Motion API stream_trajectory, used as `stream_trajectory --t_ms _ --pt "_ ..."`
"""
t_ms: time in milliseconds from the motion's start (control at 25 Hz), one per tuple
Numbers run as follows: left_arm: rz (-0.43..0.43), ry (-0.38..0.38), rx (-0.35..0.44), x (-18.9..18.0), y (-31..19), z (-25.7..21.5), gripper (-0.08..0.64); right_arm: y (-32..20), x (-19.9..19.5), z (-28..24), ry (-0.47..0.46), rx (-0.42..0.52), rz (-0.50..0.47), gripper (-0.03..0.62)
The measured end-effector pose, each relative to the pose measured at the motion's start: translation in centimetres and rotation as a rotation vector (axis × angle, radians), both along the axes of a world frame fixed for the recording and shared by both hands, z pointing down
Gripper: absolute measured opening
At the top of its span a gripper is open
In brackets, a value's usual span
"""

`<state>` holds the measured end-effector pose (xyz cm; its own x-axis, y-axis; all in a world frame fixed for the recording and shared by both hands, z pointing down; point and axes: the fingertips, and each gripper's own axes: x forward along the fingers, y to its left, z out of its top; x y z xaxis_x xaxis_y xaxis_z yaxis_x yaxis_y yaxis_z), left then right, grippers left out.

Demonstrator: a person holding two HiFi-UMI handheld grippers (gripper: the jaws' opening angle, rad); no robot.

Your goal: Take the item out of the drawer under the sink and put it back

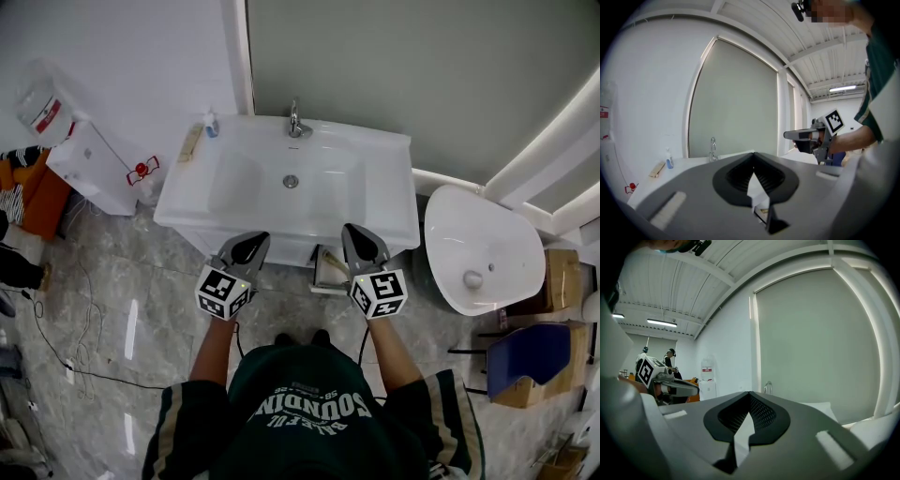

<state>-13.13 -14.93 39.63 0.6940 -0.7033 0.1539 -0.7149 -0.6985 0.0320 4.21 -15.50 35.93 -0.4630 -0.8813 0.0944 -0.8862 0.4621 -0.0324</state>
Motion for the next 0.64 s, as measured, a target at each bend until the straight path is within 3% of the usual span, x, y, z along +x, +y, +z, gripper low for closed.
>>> stream_trajectory --t_ms 640 --pt "-0.006 0.016 -0.015 -0.2 1.2 0.7 0.049 1.3 -0.3 0.4 -0.005 -0.007 -0.010 0.002"
